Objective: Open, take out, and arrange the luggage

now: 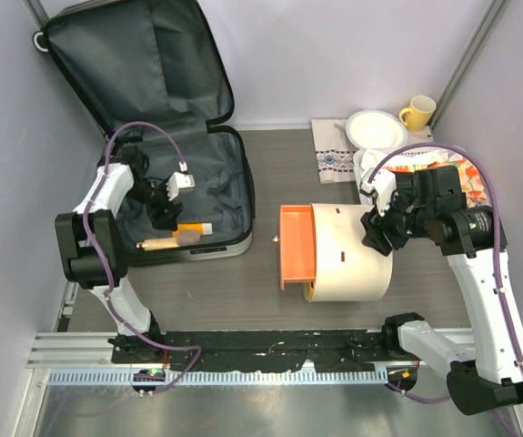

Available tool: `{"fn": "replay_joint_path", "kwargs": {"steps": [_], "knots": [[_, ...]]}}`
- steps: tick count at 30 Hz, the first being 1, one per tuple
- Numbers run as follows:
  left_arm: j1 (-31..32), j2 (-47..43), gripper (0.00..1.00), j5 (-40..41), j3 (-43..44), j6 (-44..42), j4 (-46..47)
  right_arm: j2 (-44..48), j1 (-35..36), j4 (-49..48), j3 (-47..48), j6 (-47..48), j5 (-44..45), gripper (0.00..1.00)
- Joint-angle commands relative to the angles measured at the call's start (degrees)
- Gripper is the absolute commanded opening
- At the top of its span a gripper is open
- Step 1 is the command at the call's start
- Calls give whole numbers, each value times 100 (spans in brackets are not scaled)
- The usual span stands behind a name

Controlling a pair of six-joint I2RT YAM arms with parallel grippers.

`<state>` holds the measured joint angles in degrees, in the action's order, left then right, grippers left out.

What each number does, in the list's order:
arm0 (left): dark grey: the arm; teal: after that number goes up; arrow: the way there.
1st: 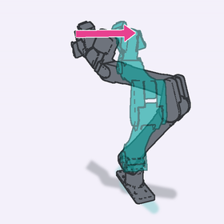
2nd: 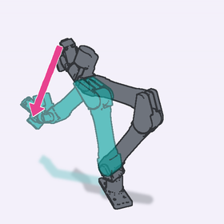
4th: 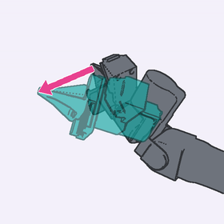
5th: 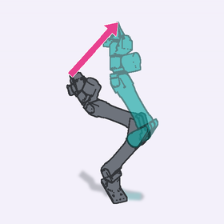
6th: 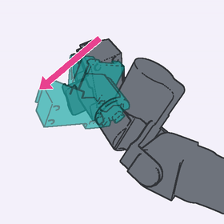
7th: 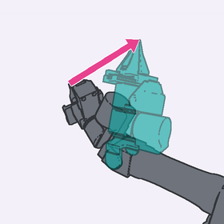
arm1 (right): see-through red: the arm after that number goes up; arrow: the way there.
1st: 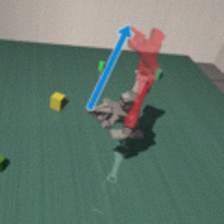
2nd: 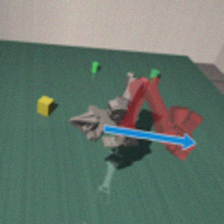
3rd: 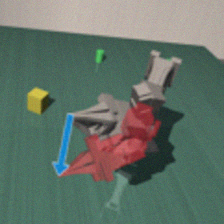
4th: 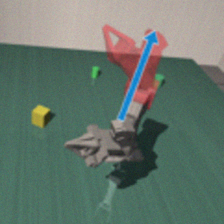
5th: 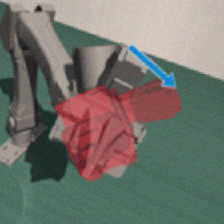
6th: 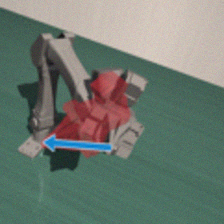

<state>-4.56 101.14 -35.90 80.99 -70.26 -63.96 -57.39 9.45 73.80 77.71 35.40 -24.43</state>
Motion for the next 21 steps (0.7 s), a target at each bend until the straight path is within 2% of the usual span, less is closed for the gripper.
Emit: {"fn": "replay_joint_path", "kwargs": {"steps": [1,9,15,21], "knots": [[174,142,70,92,119,-1543,-30,-159,21,1146,-186,-112,421,55],[727,494,61,355,-592,-1798,850,-203,13,1145,-222,-208,579,55],[825,819,57,680,-892,-1667,1378,-220,21,1198,-239,-305,597,55],[816,583,33,672,-900,-1281,1500,-177,21,1224,-274,-358,667,55]]}}
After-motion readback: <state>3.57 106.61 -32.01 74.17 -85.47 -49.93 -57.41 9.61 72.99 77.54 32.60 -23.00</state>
